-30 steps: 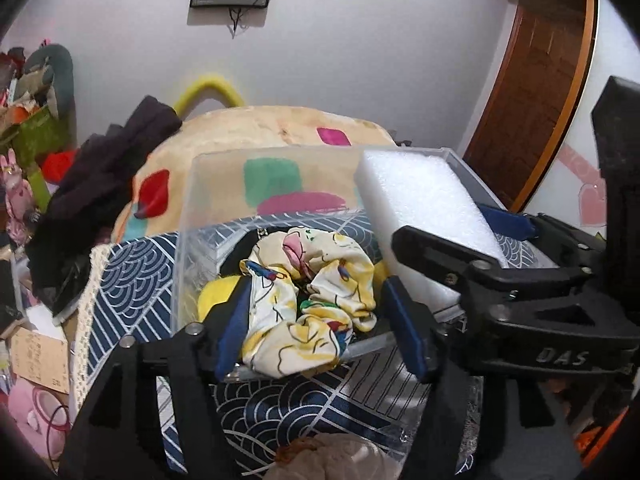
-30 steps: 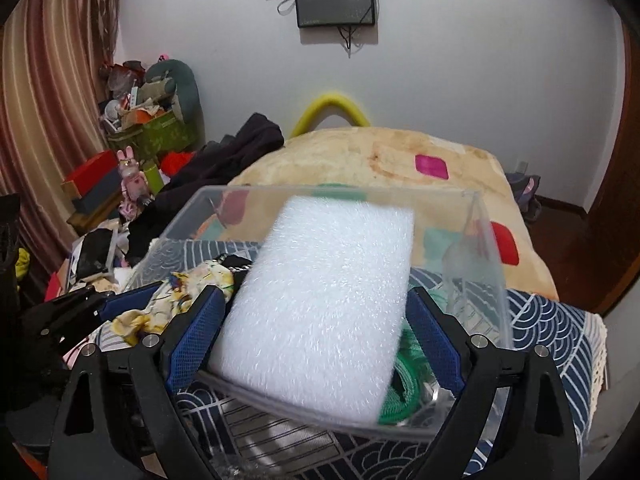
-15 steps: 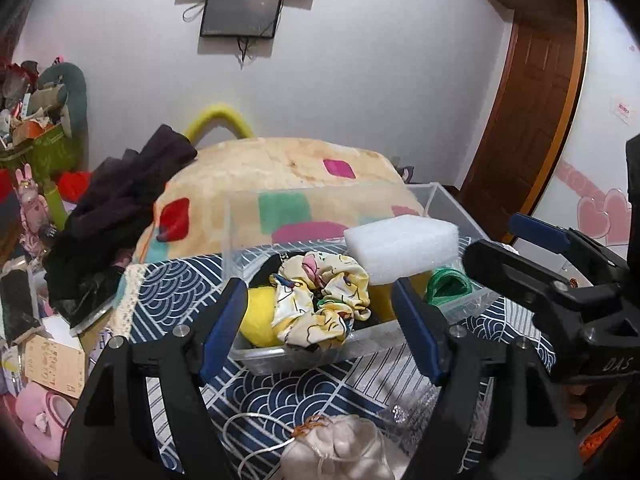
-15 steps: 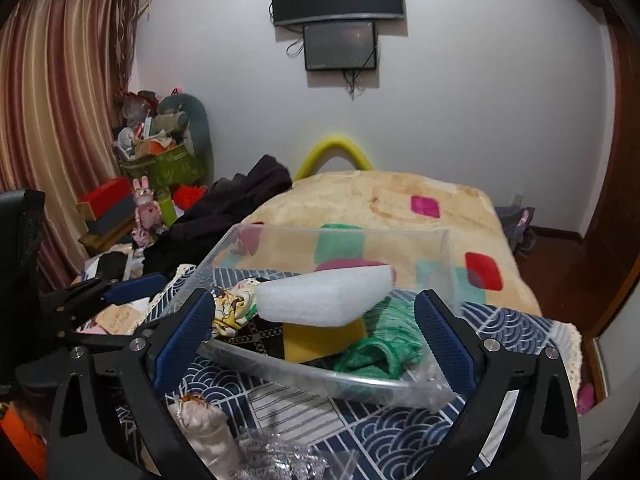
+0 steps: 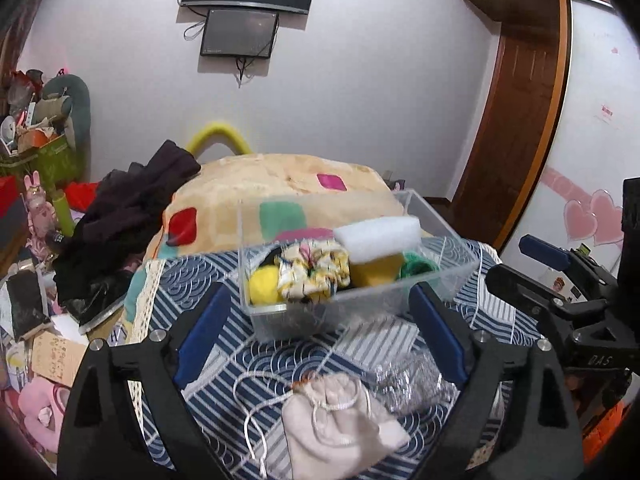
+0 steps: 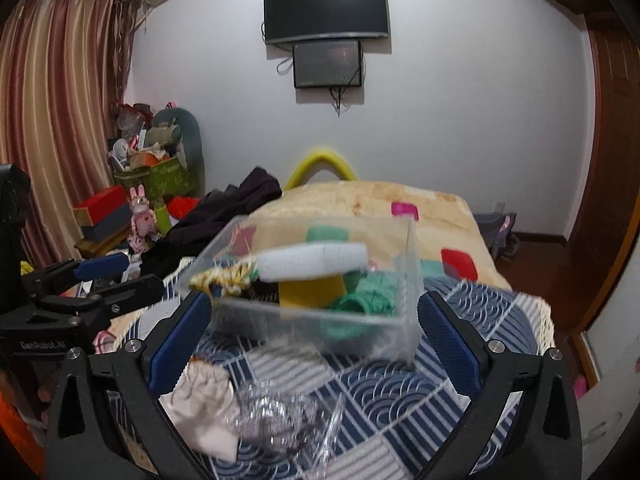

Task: Organize soft objects
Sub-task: 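Grasp the bag of grey socks with the right tool while the left tool grasps the white pouch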

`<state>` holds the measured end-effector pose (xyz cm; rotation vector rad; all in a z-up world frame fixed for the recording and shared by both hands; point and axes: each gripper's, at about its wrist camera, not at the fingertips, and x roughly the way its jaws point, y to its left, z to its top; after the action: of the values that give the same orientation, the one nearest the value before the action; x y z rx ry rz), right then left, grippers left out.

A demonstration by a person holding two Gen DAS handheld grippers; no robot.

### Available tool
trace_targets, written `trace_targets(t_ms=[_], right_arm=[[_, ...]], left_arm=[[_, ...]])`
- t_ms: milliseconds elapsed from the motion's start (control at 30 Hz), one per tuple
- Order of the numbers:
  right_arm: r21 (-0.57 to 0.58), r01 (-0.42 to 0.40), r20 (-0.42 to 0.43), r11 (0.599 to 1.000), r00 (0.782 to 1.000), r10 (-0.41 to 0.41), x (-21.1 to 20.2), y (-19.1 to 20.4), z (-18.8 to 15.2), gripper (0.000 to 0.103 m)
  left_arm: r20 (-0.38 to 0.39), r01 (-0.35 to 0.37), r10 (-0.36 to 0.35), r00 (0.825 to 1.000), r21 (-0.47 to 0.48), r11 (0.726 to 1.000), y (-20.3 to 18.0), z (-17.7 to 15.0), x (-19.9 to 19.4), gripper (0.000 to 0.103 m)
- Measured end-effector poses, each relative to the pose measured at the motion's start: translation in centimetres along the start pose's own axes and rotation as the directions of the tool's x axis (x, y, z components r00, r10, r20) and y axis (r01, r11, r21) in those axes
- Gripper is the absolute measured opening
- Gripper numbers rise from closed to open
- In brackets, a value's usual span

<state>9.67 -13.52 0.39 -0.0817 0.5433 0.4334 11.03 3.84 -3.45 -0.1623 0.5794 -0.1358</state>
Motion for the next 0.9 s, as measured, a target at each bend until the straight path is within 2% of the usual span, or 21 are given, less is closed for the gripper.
trace_targets(t_ms=[233,400,467,667,767,833,900], right_arm=[[-0.005,-0.008,-0.117,1.000,0.993,0.007,1.8,0.4,-3.4,0.103],[0.066,-0.058,-0.239,0.996,0.968,0.072,4.3,0.4,-5.6,0.103],[0.072,-0.066,-0.273,0.995,0.959,0.083,5.0,0.5,-5.9,0.103],[0.037,-0.066,-0.343,0.997,0.936,0.075,6.0,1.0,-7.1,0.103],[0.020,-0.037,-0.353,0.999,0.935,0.042,6.7,1.2,-8.0,0.101],[-0.012,-0.016,-0.336,1.000,0.942,0.011,6.4,1.5,-8.2,0.096],[-0.020,-0.032,-0.326,0.999,0.945,0.024,5.9,1.6,-8.2,0.071]], left_arm=[[-0.119,-0.008,0.005,0.993,-0.018,1.000,0.2,-3.7,1.9,0.095],[-0.175,-0.024,0.017,0.984,-0.036,0.999,0.6,-5.4,3.2,0.094],[-0.190,-0.053,0.049,0.981,-0.021,0.998,0.6,-6.0,3.5,0.094],[-0.235,-0.059,0.046,0.971,-0.048,0.997,1.7,-7.3,4.5,0.094],[-0.252,-0.063,0.045,0.967,-0.063,0.996,2.2,-7.4,4.9,0.094],[-0.260,-0.057,0.037,0.965,-0.069,0.996,2.1,-7.5,5.1,0.094],[-0.264,-0.053,0.036,0.964,-0.056,0.997,1.7,-7.6,5.1,0.094]])
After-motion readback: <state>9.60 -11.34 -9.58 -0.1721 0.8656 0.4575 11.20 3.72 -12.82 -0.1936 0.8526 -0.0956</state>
